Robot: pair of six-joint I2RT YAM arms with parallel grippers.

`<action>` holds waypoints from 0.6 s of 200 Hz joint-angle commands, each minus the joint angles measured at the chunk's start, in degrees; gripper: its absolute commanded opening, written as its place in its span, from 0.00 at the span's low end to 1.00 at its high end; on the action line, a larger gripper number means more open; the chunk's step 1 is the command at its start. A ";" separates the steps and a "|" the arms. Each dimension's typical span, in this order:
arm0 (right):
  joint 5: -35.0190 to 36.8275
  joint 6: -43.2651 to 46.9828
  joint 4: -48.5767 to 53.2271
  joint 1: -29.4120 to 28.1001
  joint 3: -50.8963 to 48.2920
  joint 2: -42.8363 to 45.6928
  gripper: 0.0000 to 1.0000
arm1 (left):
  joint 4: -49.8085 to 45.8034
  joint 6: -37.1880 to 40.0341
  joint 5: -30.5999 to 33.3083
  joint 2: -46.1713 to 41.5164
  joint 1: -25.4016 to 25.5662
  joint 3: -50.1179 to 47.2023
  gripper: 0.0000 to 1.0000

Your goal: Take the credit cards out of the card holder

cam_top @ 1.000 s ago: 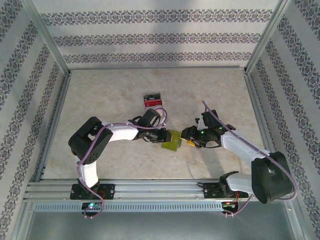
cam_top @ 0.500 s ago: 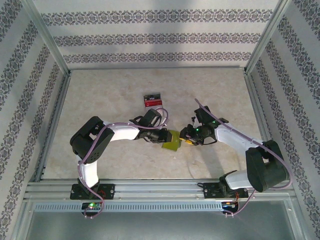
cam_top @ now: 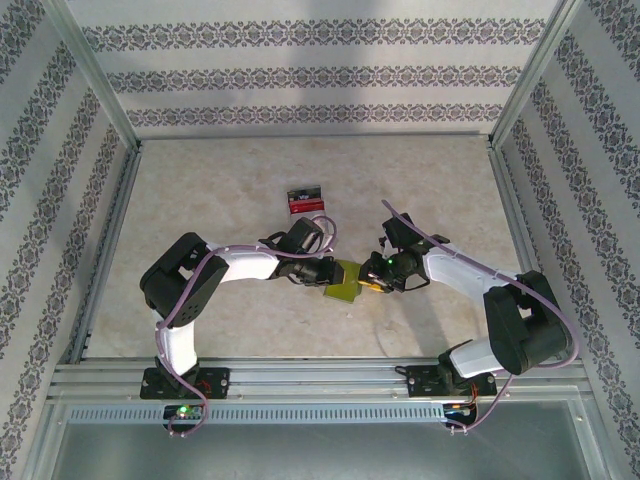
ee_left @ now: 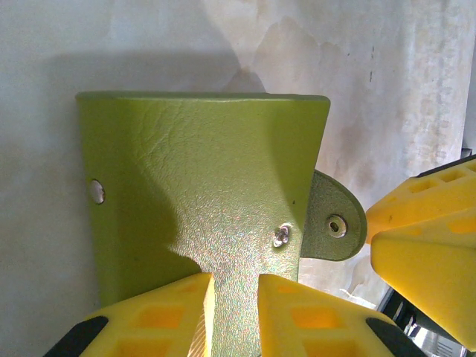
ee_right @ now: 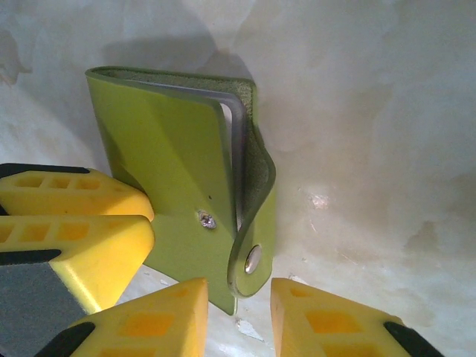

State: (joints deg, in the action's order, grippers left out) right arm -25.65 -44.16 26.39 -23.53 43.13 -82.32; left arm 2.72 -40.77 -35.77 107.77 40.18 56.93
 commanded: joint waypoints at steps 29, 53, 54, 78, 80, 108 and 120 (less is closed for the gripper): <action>1.74 1.23 1.38 -0.55 1.25 -0.68 0.27 | -4.08 0.52 2.35 0.88 0.95 -0.36 0.24; 1.88 1.45 1.56 -0.55 1.15 -0.68 0.27 | -4.69 1.04 2.84 -0.36 0.95 -0.32 0.25; 1.90 1.45 1.56 -0.55 1.16 -0.66 0.27 | -4.67 1.04 2.87 -0.45 0.95 -0.28 0.25; 3.33 1.12 0.40 -0.38 0.33 2.42 0.27 | -4.63 2.24 4.43 -3.58 0.91 -0.85 0.30; 3.39 1.08 0.30 -0.31 0.23 2.71 0.27 | -4.71 2.38 4.69 -3.89 0.87 -0.94 0.31; 3.92 1.70 0.21 1.12 -0.15 6.99 0.33 | -6.52 4.19 8.53 -9.15 0.35 -1.88 0.34; 3.44 2.14 0.29 2.43 -0.50 8.79 0.34 | -7.27 4.73 10.71 -11.50 -0.24 -2.65 0.36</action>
State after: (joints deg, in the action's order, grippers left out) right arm -23.31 -43.20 26.41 -22.90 43.11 -77.14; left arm -0.84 -38.85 -30.59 101.43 40.49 55.57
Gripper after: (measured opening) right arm 0.326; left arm 0.339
